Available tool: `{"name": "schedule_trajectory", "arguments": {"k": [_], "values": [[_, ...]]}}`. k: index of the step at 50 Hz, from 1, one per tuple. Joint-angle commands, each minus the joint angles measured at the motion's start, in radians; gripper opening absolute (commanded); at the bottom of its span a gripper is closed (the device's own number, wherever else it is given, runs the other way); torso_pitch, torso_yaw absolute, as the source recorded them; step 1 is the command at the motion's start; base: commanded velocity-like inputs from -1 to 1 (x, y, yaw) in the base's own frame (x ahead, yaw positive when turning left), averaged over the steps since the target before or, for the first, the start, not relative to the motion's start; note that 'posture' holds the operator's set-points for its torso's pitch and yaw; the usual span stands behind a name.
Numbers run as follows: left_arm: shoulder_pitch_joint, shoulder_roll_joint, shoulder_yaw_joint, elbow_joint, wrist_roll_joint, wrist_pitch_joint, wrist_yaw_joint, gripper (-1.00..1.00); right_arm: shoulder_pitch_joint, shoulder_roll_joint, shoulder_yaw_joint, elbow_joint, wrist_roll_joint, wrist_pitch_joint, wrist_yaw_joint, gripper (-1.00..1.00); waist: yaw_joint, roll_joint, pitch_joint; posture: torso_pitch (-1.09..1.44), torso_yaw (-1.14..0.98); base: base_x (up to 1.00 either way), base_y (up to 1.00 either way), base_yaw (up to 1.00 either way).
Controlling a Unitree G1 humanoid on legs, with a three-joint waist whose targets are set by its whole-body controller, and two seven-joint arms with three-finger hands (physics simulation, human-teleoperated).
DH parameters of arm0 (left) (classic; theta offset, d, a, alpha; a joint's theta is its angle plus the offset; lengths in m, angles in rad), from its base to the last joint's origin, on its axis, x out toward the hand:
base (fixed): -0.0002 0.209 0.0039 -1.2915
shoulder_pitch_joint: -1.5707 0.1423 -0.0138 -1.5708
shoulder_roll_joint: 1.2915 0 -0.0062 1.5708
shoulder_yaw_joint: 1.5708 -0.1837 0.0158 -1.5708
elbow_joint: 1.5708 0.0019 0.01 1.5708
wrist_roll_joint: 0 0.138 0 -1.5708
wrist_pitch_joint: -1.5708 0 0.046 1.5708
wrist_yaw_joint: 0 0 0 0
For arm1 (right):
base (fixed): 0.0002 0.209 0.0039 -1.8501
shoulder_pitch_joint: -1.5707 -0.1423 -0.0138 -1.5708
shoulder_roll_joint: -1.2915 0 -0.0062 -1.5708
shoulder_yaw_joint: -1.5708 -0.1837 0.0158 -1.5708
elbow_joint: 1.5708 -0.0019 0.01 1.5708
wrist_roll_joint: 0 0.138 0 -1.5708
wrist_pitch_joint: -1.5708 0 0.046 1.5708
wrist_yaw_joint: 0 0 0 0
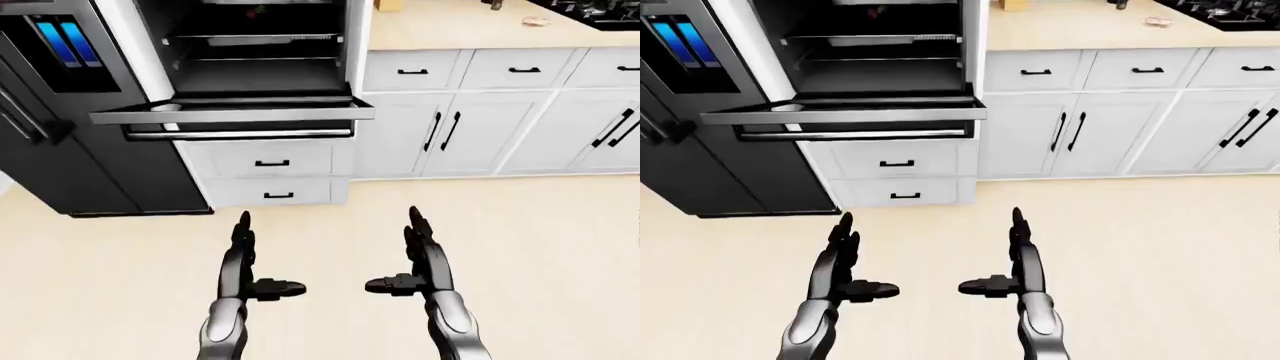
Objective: Close the oven door.
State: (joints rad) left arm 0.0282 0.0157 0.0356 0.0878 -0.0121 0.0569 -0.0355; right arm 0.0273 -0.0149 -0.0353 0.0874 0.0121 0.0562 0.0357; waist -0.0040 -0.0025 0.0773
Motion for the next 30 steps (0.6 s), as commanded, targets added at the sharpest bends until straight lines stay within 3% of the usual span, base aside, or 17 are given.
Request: {"name": "schedule_trajectory", "arguments": {"k": [1, 3, 5, 7, 8, 13, 18, 21, 22, 26, 28, 30], "values": [[-0.014, 0.006, 0.014, -0.158, -0.026, -0.015, -0.003, 1.0, -0.006, -0.01, 0.007, -0.151, -0.052, -0.046, -0.033, 1.0, -0.002, -0.008, -0.001, 0.0, 0.0, 0.0, 0.0, 0.0], [-0.003, 0.003, 0.01, -0.174, -0.023, -0.018, -0.004, 1.0, 0.001, -0.007, 0.005, -0.163, -0.059, -0.051, -0.033, 1.0, 0.008, -0.001, -0.063, 0.0, 0.0, 0.0, 0.0, 0.0], [0.007, 0.001, 0.005, -0.188, -0.023, -0.033, -0.01, 1.0, 0.004, -0.003, 0.004, -0.16, -0.069, -0.048, -0.043, 1.0, 0.006, -0.006, -0.018, 0.0, 0.0, 0.0, 0.0, 0.0], [0.01, 0.0, 0.003, -0.191, -0.02, -0.038, -0.012, 1.0, 0.006, 0.0, 0.006, -0.159, -0.072, -0.051, -0.046, 1.0, 0.008, -0.008, -0.067, 0.0, 0.0, 0.0, 0.0, 0.0], [0.011, 0.0, 0.003, -0.193, -0.02, -0.038, -0.012, 1.0, 0.009, 0.0, 0.007, -0.16, -0.072, -0.054, -0.046, 1.0, 0.008, -0.008, -0.073, 0.0, 0.0, 0.0, 0.0, 0.0], [0.01, 0.0, 0.003, -0.185, -0.016, -0.042, -0.011, 1.0, 0.014, 0.001, 0.009, -0.159, -0.073, -0.061, -0.045, 1.0, 0.009, -0.005, -0.078, 0.0, 0.0, 0.0, 0.0, 0.0], [-0.056, -0.002, 0.011, -0.041, -0.025, -0.083, 0.002, 1.0, 0.005, -0.008, -0.019, -0.066, -0.048, -0.142, -0.039, 1.0, 0.009, -0.004, -0.082, 0.0, 0.0, 0.0, 0.0, 0.0], [-0.155, 0.019, 0.036, 0.246, 0.013, -0.278, 0.055, 1.0, -0.019, -0.025, -0.047, 0.047, -0.008, -0.199, -0.009, 1.0, 0.008, -0.006, -0.085, 0.0, 0.0, 0.0, 0.0, 0.0], [-0.213, 0.04, 0.052, 0.403, 0.043, -0.381, 0.098, 1.0, -0.03, -0.032, -0.053, 0.097, -0.003, -0.219, 0.0, 1.0, 0.01, -0.007, -0.086, 0.0, 0.0, 0.0, 0.0, 0.0], [-0.491, 0.114, 0.087, 1.115, 0.041, -0.683, 0.134, 1.0, -0.071, -0.042, -0.091, 0.387, 0.096, -0.406, 0.083, 1.0, 0.01, -0.008, -0.092, 0.0, 0.0, 0.0, 0.0, 0.0], [-0.517, 0.122, 0.094, 1.224, 0.042, -0.725, 0.115, 1.0, -0.103, -0.053, -0.107, 0.57, 0.13, -0.531, 0.116, 1.0, 0.004, -0.008, -0.099, 0.0, 0.0, 0.0, 0.0, 0.0], [-0.512, 0.123, 0.089, 1.259, 0.085, -0.699, 0.15, 1.0, -0.162, -0.065, -0.123, 0.785, 0.17, -0.647, 0.159, 1.0, -0.002, -0.006, -0.099, 0.0, 0.0, 0.0, 0.0, 0.0]]}}
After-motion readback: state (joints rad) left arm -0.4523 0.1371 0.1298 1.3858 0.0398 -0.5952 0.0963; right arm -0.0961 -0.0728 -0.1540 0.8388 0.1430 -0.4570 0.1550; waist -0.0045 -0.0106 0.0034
